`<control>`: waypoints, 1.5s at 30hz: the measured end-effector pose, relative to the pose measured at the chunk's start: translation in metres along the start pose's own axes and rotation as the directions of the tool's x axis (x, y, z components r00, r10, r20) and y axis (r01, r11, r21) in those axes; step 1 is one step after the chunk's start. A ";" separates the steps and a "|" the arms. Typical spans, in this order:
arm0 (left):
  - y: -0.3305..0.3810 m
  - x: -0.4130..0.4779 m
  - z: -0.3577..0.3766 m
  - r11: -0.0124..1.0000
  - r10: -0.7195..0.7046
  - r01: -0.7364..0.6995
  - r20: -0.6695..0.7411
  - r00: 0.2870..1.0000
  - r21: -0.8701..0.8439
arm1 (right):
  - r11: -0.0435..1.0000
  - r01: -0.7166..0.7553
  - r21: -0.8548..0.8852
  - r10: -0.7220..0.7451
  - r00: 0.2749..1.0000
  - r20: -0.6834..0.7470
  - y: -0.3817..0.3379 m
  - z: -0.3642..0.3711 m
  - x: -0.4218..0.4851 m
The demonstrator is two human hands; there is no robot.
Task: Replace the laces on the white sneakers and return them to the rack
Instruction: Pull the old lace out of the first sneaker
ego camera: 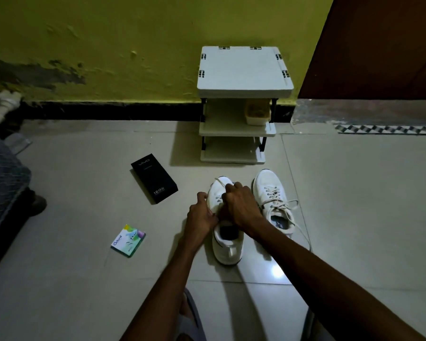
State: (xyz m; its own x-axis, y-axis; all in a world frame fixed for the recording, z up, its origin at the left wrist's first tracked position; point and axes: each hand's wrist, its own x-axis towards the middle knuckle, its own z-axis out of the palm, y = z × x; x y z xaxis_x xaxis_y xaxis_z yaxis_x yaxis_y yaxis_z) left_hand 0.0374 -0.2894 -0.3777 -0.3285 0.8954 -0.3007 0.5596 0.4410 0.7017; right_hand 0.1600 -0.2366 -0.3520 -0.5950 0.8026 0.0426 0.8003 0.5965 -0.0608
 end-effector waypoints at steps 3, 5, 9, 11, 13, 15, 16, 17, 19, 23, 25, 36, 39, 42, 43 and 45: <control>0.000 0.001 0.000 0.999 -0.022 0.023 -0.015 1.000 0.024 | 0.921 -0.239 0.308 0.322 0.911 -0.259 0.023 -0.016 0.000; 0.001 0.000 0.001 0.999 -0.021 0.021 -0.023 1.000 0.029 | 0.728 -0.403 0.555 0.609 0.752 -0.253 0.040 -0.024 -0.003; 0.006 -0.003 0.004 0.998 -0.014 0.015 -0.015 1.000 0.054 | 0.081 -0.568 0.819 0.871 0.440 0.219 0.051 -0.014 -0.004; 0.005 -0.002 0.004 0.998 -0.015 0.016 -0.011 1.000 0.061 | -0.167 -0.509 0.844 0.784 0.451 0.427 0.047 -0.007 -0.003; 0.005 -0.002 0.003 0.998 -0.015 0.016 -0.007 1.000 0.057 | -0.394 -0.397 0.829 0.607 0.564 0.559 0.039 -0.009 0.000; 0.005 -0.002 0.003 0.999 -0.021 0.021 -0.006 1.000 0.049 | -0.495 -0.364 0.789 0.451 0.669 0.591 0.027 -0.017 0.001; 0.005 -0.002 0.003 0.999 -0.020 0.020 -0.005 1.000 0.040 | -0.443 -0.397 0.804 0.408 0.708 0.575 0.024 -0.021 0.001; 0.004 -0.002 0.003 0.999 -0.019 0.019 -0.003 1.000 0.031 | -0.300 -0.450 0.841 0.389 0.747 0.539 0.021 -0.021 0.002; 0.004 -0.002 0.002 0.999 -0.027 0.026 0.005 1.000 0.019 | 0.283 -0.505 0.816 0.348 0.846 0.403 0.021 -0.019 0.004; 0.006 -0.003 0.002 0.999 -0.035 0.035 0.008 0.999 0.016 | 0.933 -0.224 0.280 0.089 0.901 0.426 0.015 -0.011 -0.002; 0.006 -0.004 0.002 0.999 -0.042 0.042 0.005 0.999 0.023 | 0.975 -0.166 0.147 0.095 0.910 0.403 0.008 -0.009 -0.005; 0.011 -0.011 -0.003 0.997 -0.015 0.013 0.025 1.000 0.071 | -0.278 -0.495 0.823 0.703 0.479 0.526 0.020 -0.010 -0.013; 0.011 -0.013 -0.002 0.997 -0.009 0.008 0.019 1.000 0.074 | -0.648 -0.331 0.686 0.562 0.400 0.724 0.023 -0.008 -0.017; 0.013 -0.015 0.002 0.998 -0.026 0.027 -0.017 1.000 0.061 | -0.812 -0.185 0.554 0.438 0.434 0.787 0.019 -0.002 -0.013; 0.014 -0.016 0.003 0.998 -0.037 0.039 -0.033 0.999 0.051 | -0.822 -0.171 0.543 0.427 0.446 0.787 0.016 0.002 -0.011; 0.013 -0.017 0.005 0.997 -0.071 0.074 -0.062 0.996 0.034 | -0.797 -0.184 0.575 0.436 0.482 0.759 0.014 0.009 -0.009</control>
State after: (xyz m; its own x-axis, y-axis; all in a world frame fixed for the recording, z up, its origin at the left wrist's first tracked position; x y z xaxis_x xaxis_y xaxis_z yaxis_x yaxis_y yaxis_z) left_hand 0.0545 -0.2989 -0.3668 -0.4144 0.8560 -0.3093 0.5595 0.5076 0.6552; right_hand 0.1759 -0.2358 -0.3625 0.0058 0.6459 -0.7634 -0.5715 -0.6243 -0.5326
